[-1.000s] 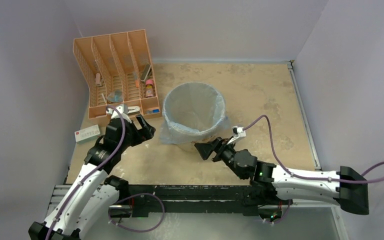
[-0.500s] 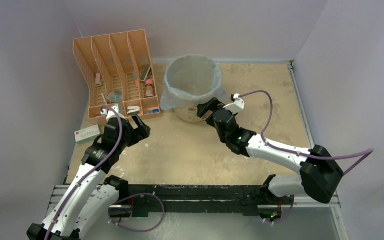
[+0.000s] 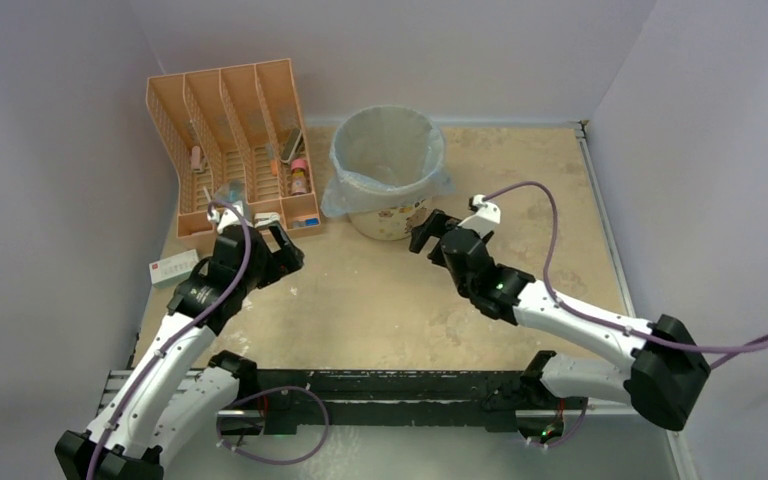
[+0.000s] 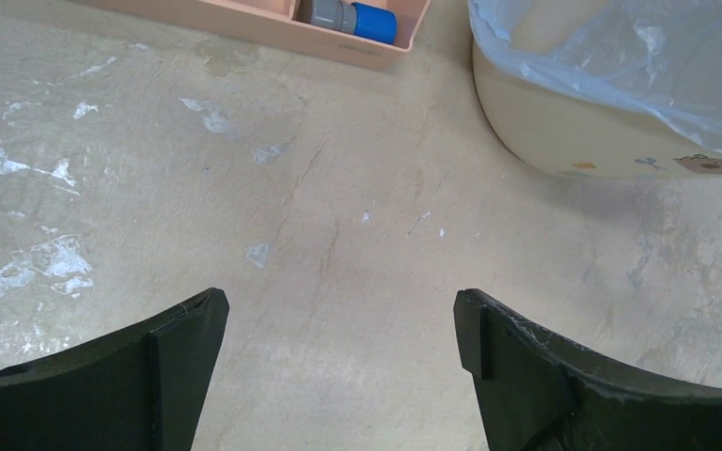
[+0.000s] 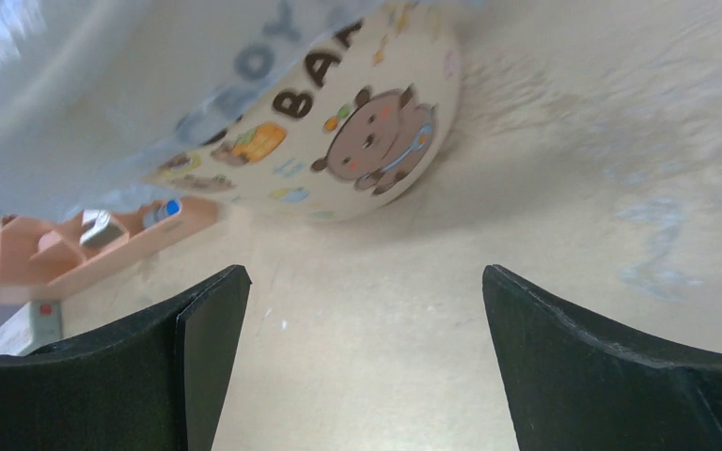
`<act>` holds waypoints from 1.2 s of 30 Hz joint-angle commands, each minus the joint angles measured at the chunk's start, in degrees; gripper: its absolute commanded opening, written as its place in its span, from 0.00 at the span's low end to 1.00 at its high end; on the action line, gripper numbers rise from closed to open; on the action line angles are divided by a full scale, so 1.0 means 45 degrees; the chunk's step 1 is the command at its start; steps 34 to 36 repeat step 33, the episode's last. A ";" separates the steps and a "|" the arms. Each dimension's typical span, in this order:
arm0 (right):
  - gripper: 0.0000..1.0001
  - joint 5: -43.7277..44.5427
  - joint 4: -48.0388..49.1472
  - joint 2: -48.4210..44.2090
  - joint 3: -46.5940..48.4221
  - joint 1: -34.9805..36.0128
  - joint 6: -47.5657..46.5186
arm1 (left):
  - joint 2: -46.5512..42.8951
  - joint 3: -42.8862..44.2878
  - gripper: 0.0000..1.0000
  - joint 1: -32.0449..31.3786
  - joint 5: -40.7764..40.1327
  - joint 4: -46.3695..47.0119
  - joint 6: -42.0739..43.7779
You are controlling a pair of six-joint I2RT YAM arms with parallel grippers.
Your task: Put the trash bags into the trash bin
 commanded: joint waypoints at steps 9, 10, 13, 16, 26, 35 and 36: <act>0.99 -0.0831 -0.0060 -0.2529 0.0181 -0.5071 -0.2105 | 0.0954 0.2142 0.93 -0.0027 -0.0165 -0.0005 0.1579; 0.99 -0.1151 0.0045 -0.2662 0.0208 -0.5193 -0.2126 | 0.0996 0.2242 0.93 -0.0027 -0.0191 -0.0099 0.1600; 0.99 -0.2703 0.0353 -0.2923 0.0294 -0.5219 -0.2397 | 0.0976 0.2291 0.93 -0.0027 -0.0235 -0.0198 0.1664; 0.99 -0.4265 0.0910 -0.3044 0.0267 -0.5219 -0.3131 | 0.0804 0.2336 0.93 -0.0027 -0.0264 -0.0242 0.1658; 0.99 -0.4611 0.1519 -0.3934 -0.0020 -0.5219 -0.4059 | 0.0757 0.3095 0.93 -0.0027 -0.0147 0.0065 0.1792; 0.99 -0.3993 0.2477 -0.4863 -0.0731 -0.5214 -0.3992 | 0.0855 0.3193 0.93 -0.0027 -0.0118 0.0027 0.1818; 0.99 -0.3993 0.2477 -0.4863 -0.0731 -0.5214 -0.3992 | 0.0855 0.3193 0.93 -0.0027 -0.0118 0.0027 0.1818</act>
